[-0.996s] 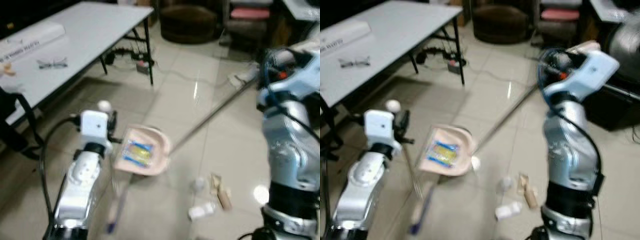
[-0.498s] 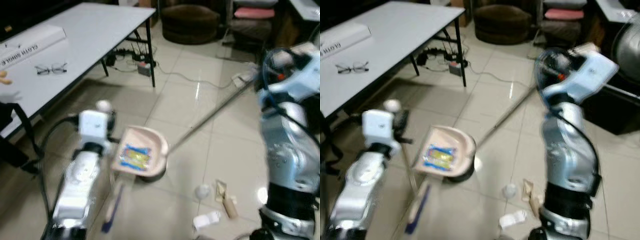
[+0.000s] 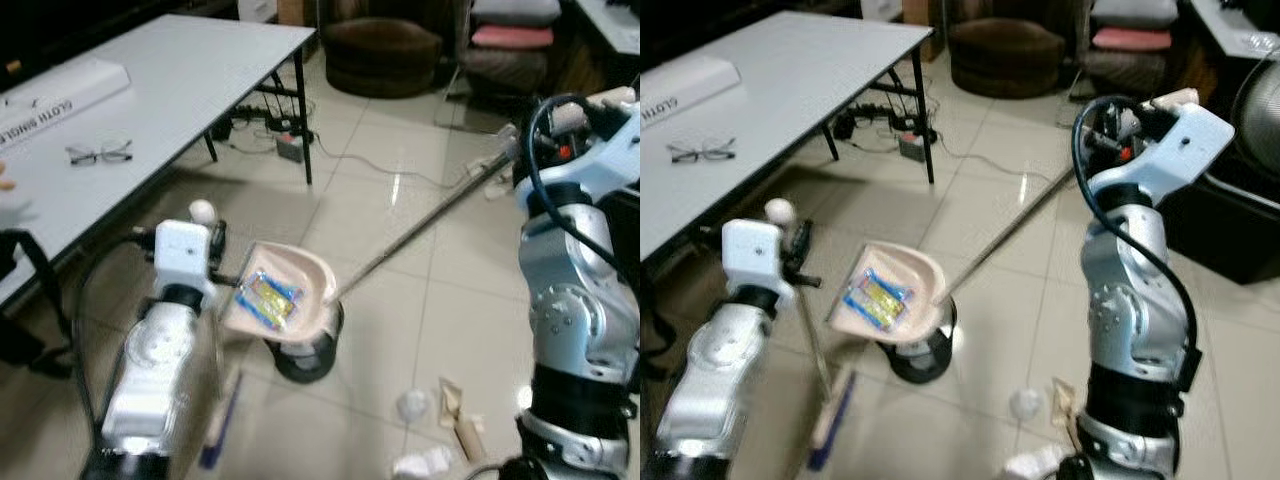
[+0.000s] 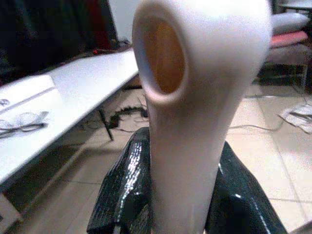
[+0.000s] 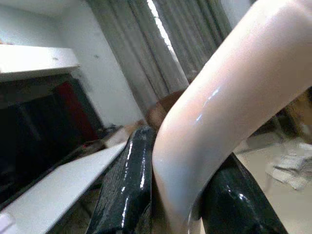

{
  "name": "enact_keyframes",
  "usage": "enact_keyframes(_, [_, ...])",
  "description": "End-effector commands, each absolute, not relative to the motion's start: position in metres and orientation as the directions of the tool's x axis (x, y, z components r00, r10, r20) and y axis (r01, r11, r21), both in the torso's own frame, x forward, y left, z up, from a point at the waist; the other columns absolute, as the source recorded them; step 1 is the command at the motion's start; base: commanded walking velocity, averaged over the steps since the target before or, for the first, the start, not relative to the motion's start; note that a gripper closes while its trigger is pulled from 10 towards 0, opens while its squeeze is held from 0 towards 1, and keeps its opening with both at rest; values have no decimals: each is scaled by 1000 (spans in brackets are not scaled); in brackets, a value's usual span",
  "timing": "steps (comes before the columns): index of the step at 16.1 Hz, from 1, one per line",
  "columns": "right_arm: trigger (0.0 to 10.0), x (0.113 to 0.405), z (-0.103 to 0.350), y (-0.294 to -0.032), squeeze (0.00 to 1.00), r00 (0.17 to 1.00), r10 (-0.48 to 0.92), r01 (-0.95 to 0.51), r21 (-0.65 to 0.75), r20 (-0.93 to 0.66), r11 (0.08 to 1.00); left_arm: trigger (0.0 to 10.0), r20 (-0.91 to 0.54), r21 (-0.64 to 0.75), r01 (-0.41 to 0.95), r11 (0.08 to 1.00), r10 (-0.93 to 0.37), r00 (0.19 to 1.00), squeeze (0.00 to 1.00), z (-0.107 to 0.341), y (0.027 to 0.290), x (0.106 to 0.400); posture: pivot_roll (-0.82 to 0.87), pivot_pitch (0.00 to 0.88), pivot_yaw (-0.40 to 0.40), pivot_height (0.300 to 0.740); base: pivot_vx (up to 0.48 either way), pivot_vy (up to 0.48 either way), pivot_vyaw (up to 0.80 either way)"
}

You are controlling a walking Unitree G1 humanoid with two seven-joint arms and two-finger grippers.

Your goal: Sweep floor

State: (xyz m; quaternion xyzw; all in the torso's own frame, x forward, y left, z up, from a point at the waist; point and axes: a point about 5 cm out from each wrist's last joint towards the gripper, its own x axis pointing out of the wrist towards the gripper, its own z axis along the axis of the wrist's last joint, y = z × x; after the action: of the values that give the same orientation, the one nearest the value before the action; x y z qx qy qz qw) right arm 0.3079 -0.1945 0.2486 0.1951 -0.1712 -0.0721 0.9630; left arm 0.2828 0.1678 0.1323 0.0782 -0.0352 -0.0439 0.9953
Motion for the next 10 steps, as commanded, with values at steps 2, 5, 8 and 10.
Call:
enact_keyframes(2, [10000,305,262,-193,0,904,-209,46,400,374,916,10000,80,163,64,985,-78,994,0,138,173,285,-27,32,52,740,0,0,0])
enact_keyframes(5, [10000,304,262,-195,0,895,-228,72,381,383,922,10000,68,168,63,984,-75,995,0,137,173,287,-29,32,55,740,0,0,0])
enact_keyframes(8, [10000,304,259,-199,0,883,-258,112,357,391,927,10000,57,173,78,982,-89,994,0,136,172,287,-27,35,55,740,0,0,0])
enact_keyframes(10, [10000,305,258,-200,0,876,-271,127,351,398,928,10000,54,175,85,981,-95,994,0,136,172,287,-24,38,55,740,0,0,0])
